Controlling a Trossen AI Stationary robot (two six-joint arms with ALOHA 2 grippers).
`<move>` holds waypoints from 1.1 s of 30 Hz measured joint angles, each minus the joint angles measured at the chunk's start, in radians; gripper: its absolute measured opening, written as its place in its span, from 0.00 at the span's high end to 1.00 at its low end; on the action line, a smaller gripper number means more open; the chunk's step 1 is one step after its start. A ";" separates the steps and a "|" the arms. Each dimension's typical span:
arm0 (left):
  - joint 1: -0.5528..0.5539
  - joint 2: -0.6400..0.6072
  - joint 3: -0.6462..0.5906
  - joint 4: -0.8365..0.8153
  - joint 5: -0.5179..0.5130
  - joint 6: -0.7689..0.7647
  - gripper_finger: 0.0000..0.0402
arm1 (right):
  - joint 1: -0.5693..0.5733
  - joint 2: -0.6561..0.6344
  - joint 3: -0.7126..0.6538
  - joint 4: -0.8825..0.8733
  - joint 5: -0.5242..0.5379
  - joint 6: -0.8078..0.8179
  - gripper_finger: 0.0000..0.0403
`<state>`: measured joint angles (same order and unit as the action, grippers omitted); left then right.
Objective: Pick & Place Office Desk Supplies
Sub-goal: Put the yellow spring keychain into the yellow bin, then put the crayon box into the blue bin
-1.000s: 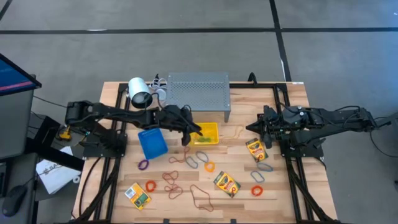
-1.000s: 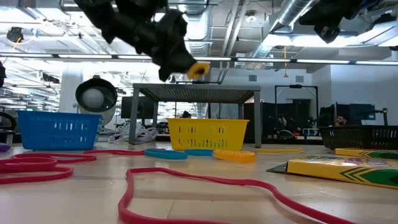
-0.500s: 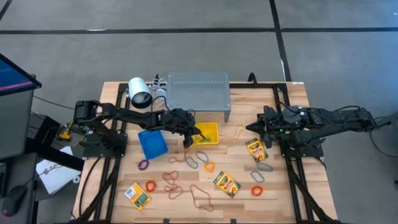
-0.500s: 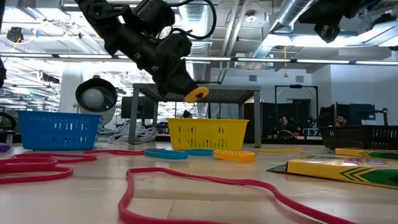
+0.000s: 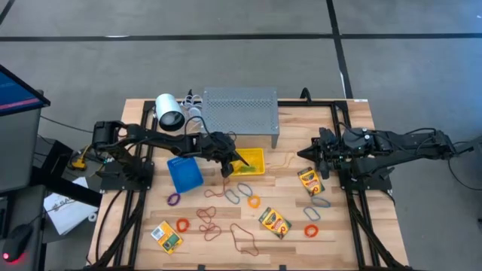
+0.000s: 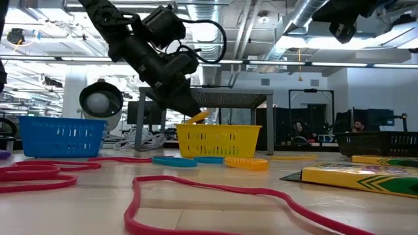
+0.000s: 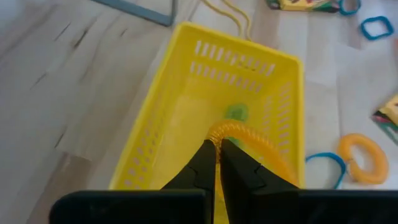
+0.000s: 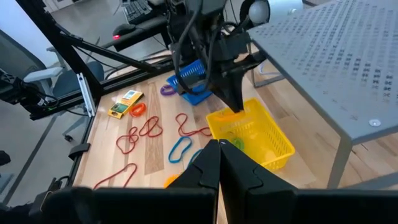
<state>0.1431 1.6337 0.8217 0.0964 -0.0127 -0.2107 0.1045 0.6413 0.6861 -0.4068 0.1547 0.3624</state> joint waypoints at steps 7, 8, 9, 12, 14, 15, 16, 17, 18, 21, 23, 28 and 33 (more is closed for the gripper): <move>-0.019 0.006 0.001 -0.003 -0.008 -0.005 1.00 | 0.000 0.000 0.000 -0.001 0.000 -0.004 1.00; -0.024 0.006 0.001 -0.004 -0.007 -0.006 1.00 | 0.000 0.000 0.000 -0.001 0.000 -0.005 1.00; -0.029 0.006 0.001 -0.005 -0.008 -0.006 1.00 | 0.000 0.000 0.000 -0.001 0.000 -0.006 1.00; -0.043 0.006 0.001 -0.023 -0.023 -0.011 1.00 | 0.000 0.000 0.000 -0.001 0.000 -0.006 1.00; -0.048 0.006 0.001 -0.034 -0.035 -0.013 1.00 | 0.000 0.000 0.000 -0.001 0.000 -0.006 1.00; -0.052 0.006 0.001 -0.040 -0.040 -0.014 1.00 | 0.000 0.000 0.000 -0.001 0.000 -0.006 1.00; -0.055 0.006 0.001 -0.046 -0.043 -0.015 1.00 | 0.000 0.000 0.000 -0.001 0.000 -0.006 1.00; -0.058 0.006 0.001 -0.049 -0.047 -0.021 1.00 | 0.000 0.000 0.000 -0.001 0.000 -0.006 1.00; -0.060 0.006 0.001 -0.050 -0.056 -0.031 0.99 | 0.000 0.000 0.000 -0.001 0.000 -0.006 1.00; -0.068 0.006 0.001 -0.051 -0.059 -0.038 0.95 | 0.000 0.000 0.000 -0.001 0.000 -0.006 1.00; -0.075 0.006 0.001 -0.051 -0.059 -0.052 0.91 | 0.000 0.000 0.000 -0.001 -0.001 -0.006 1.00; -0.077 0.006 0.001 -0.048 -0.051 -0.065 0.78 | 0.000 0.000 0.000 -0.001 -0.006 -0.006 1.00; -0.073 0.006 0.001 -0.002 -0.063 -0.093 0.67 | 0.003 0.000 0.000 -0.001 -0.028 -0.003 1.00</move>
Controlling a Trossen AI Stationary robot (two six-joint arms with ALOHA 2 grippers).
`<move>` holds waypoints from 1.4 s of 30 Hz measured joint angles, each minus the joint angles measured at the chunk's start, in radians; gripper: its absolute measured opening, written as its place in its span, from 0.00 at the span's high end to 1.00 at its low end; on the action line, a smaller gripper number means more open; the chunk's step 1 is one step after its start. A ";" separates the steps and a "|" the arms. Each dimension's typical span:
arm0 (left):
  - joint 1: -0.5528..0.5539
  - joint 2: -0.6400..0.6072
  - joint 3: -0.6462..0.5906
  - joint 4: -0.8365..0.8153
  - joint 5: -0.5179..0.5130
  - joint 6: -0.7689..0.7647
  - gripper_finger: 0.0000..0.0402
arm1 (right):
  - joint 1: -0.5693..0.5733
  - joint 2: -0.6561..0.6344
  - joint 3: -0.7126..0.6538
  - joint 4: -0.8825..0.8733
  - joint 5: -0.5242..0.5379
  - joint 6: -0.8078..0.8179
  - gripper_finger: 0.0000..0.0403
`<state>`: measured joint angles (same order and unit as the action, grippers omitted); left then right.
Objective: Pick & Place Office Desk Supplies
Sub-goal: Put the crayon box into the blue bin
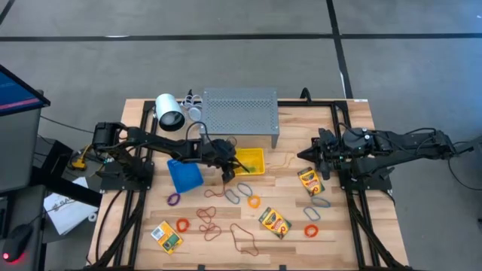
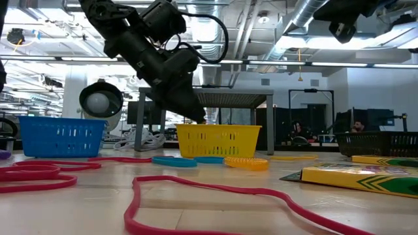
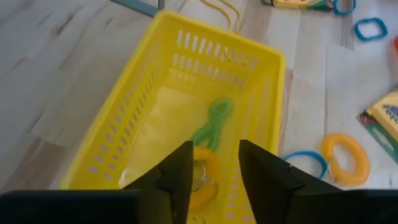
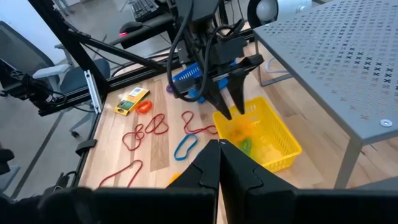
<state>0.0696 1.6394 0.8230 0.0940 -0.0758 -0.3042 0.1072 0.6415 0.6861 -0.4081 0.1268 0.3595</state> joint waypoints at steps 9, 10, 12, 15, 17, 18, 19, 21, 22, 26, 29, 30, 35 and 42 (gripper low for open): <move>0.000 -0.019 0.000 0.033 0.026 -0.044 0.59 | 0.004 0.000 0.000 0.005 0.000 -0.001 1.00; 0.000 -0.030 0.001 0.053 0.043 -0.045 0.60 | 0.004 0.000 0.000 0.005 0.000 -0.001 1.00; -0.004 -0.071 0.000 0.066 0.070 -0.045 0.61 | 0.004 0.000 0.000 0.005 0.000 -0.002 1.00; -0.019 -0.151 0.001 0.106 0.083 -0.016 0.62 | 0.004 0.000 0.001 0.004 0.000 -0.004 1.00; -0.035 -0.214 0.001 0.105 0.083 0.015 0.64 | 0.004 0.000 0.001 0.003 -0.003 -0.015 1.00; -0.044 -0.244 0.002 0.115 0.084 0.038 0.64 | 0.004 0.000 0.001 0.002 -0.011 -0.019 1.00; -0.055 -0.277 0.001 0.095 0.084 0.063 0.65 | 0.004 0.000 0.001 0.001 -0.025 -0.019 1.00; -0.078 -0.332 0.002 0.082 0.084 0.109 0.66 | 0.004 0.002 0.001 0.000 -0.057 -0.019 1.00; -0.089 -0.356 0.001 0.056 0.084 0.126 0.66 | 0.004 0.006 0.001 0.000 -0.074 -0.019 1.00; -0.131 -0.408 0.002 0.007 0.095 0.148 0.68 | 0.004 0.025 0.001 0.002 -0.111 -0.019 1.00; -0.161 -0.409 0.001 -0.018 0.136 0.148 0.68 | 0.004 0.041 0.002 0.000 -0.112 -0.019 1.00; -0.170 -0.404 0.001 -0.018 0.146 0.149 0.68 | 0.004 0.049 0.001 0.000 -0.115 -0.020 1.00; -0.197 -0.386 0.000 -0.022 0.154 0.147 0.69 | 0.005 0.100 0.001 -0.012 -0.191 -0.029 1.00; -0.220 -0.282 0.000 0.096 0.171 0.001 0.70 | 0.081 0.207 0.001 -0.010 -0.233 -0.040 1.00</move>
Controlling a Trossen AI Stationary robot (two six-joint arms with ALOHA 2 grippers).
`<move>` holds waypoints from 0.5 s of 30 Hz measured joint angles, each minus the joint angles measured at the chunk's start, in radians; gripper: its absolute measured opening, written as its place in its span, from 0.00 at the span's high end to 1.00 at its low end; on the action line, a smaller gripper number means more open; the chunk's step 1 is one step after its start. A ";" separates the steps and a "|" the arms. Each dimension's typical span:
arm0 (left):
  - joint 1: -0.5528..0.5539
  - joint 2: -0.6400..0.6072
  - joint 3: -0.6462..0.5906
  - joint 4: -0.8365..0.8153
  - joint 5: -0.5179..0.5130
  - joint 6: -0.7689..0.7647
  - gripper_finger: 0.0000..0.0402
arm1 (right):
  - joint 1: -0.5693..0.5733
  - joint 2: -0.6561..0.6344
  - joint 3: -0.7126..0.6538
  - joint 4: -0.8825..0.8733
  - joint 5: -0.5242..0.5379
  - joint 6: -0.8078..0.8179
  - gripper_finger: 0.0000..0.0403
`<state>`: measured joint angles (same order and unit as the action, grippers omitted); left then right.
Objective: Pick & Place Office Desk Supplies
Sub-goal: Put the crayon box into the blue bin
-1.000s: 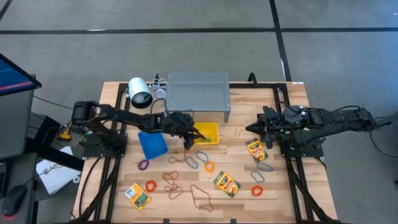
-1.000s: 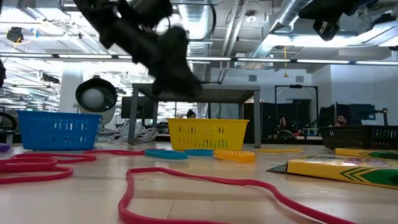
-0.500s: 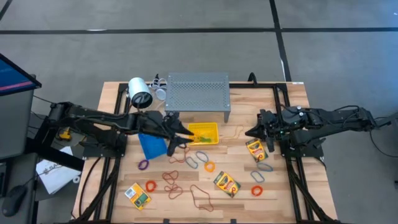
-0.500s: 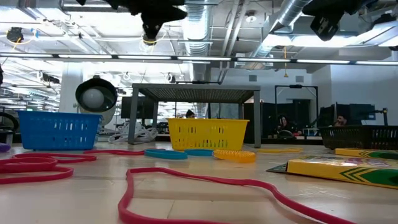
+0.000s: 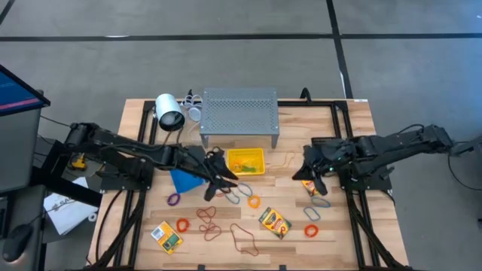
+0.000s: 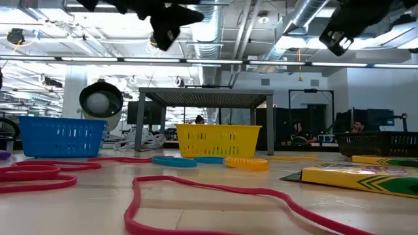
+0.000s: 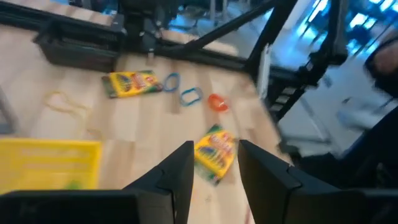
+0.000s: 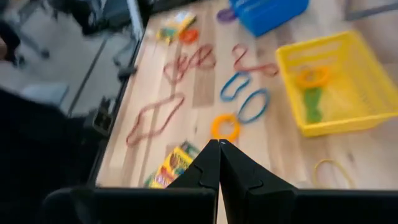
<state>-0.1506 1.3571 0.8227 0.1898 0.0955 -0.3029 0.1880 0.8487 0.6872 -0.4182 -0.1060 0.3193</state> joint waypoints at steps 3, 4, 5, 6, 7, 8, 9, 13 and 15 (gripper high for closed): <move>-0.002 0.080 0.000 0.136 0.059 -0.099 0.70 | 0.047 0.056 0.002 0.007 0.005 -0.023 1.00; -0.002 0.108 0.000 0.181 0.075 -0.136 0.70 | 0.063 0.075 0.005 0.002 0.012 -0.030 1.00; -0.002 0.132 0.000 0.212 0.084 -0.167 0.70 | 0.081 0.097 0.013 0.002 0.019 -0.039 1.00; -0.002 0.156 0.000 0.251 0.090 -0.196 0.70 | 0.099 0.119 0.022 0.003 0.026 -0.047 1.00; -0.002 0.177 0.000 0.289 0.093 -0.223 0.70 | 0.117 0.137 0.032 -0.009 0.027 -0.058 1.00; -0.002 0.197 0.000 0.318 0.095 -0.250 0.70 | 0.137 0.159 0.041 -0.018 0.027 -0.065 1.00; -0.002 0.213 0.000 0.335 0.096 -0.273 0.71 | 0.155 0.184 0.053 -0.021 0.029 -0.067 1.00; -0.011 0.252 0.000 0.386 0.099 -0.344 0.71 | 0.229 0.273 0.094 -0.045 0.081 -0.068 1.00; -0.020 0.268 0.010 0.395 0.099 -0.375 0.71 | 0.263 0.317 0.109 -0.064 0.102 -0.068 1.00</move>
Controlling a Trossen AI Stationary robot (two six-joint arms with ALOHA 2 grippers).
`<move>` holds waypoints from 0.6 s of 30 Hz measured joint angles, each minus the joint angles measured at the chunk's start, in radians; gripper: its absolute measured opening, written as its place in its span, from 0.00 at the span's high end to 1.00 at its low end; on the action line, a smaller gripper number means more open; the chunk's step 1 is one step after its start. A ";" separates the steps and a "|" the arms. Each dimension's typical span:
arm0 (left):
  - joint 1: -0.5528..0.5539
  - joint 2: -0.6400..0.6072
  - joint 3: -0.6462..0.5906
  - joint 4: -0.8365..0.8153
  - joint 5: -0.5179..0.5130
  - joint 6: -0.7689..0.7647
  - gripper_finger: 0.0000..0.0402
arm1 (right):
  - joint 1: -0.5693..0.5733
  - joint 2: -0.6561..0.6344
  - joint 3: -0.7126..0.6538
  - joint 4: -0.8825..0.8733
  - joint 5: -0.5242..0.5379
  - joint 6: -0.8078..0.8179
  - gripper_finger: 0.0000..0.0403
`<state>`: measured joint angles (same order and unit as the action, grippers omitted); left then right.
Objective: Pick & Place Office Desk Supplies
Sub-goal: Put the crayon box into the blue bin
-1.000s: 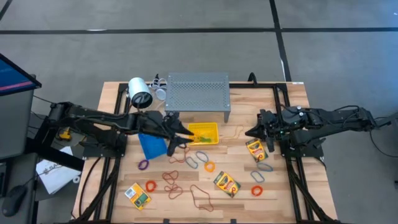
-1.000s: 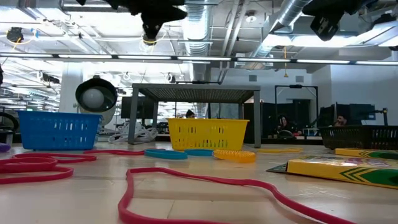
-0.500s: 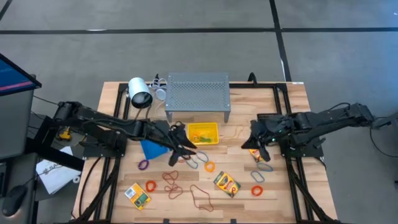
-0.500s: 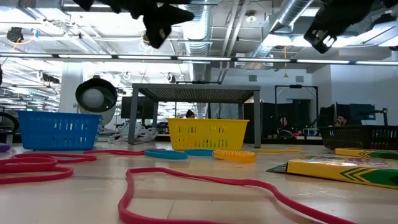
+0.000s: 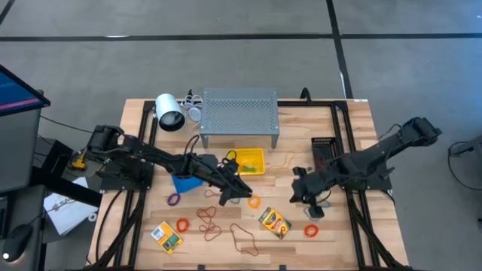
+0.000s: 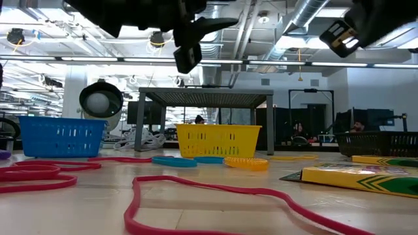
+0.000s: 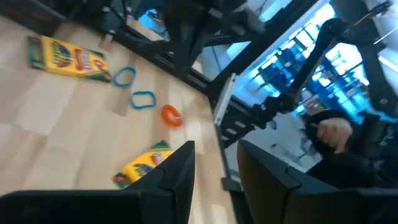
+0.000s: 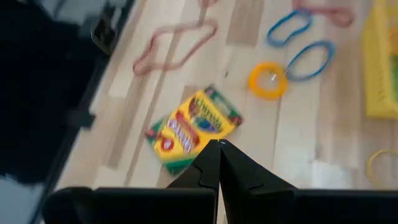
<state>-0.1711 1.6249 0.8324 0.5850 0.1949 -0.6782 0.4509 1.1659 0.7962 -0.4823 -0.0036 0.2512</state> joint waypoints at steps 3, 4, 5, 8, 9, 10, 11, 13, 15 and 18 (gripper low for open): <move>-0.019 0.022 0.024 -0.008 0.033 -0.012 0.71 | 0.045 0.072 0.022 -0.003 0.010 0.001 1.00; -0.027 0.034 0.039 -0.022 0.045 0.003 0.71 | 0.058 0.094 0.028 -0.003 0.011 0.001 1.00; -0.035 0.040 0.048 -0.054 0.051 0.031 0.71 | 0.070 0.116 0.035 -0.005 0.011 0.002 1.00; -0.060 0.088 0.087 -0.159 0.048 0.159 0.71 | 0.095 0.170 0.052 -0.004 0.011 0.013 1.00; -0.067 0.102 0.093 -0.193 0.040 0.203 0.71 | 0.101 0.185 0.058 -0.004 0.008 0.023 1.00; -0.072 0.120 0.101 -0.215 0.034 0.249 0.71 | 0.107 0.199 0.065 -0.001 0.007 0.033 1.00; -0.075 0.146 0.114 -0.214 0.024 0.280 0.71 | 0.115 0.210 0.069 0.000 0.006 0.044 1.00; -0.076 0.180 0.124 -0.212 0.016 0.303 0.71 | 0.129 0.229 0.080 -0.007 0.006 0.065 1.00; -0.072 0.219 0.148 -0.196 0.013 0.305 0.71 | 0.148 0.242 0.090 -0.001 0.004 0.090 1.00; -0.065 0.244 0.173 -0.197 0.017 0.304 0.71 | 0.170 0.267 0.101 0.002 0.005 0.121 1.00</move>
<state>-0.2358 1.8684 1.0055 0.3877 0.2119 -0.3740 0.6212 1.4325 0.8970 -0.4806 0.0015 0.3721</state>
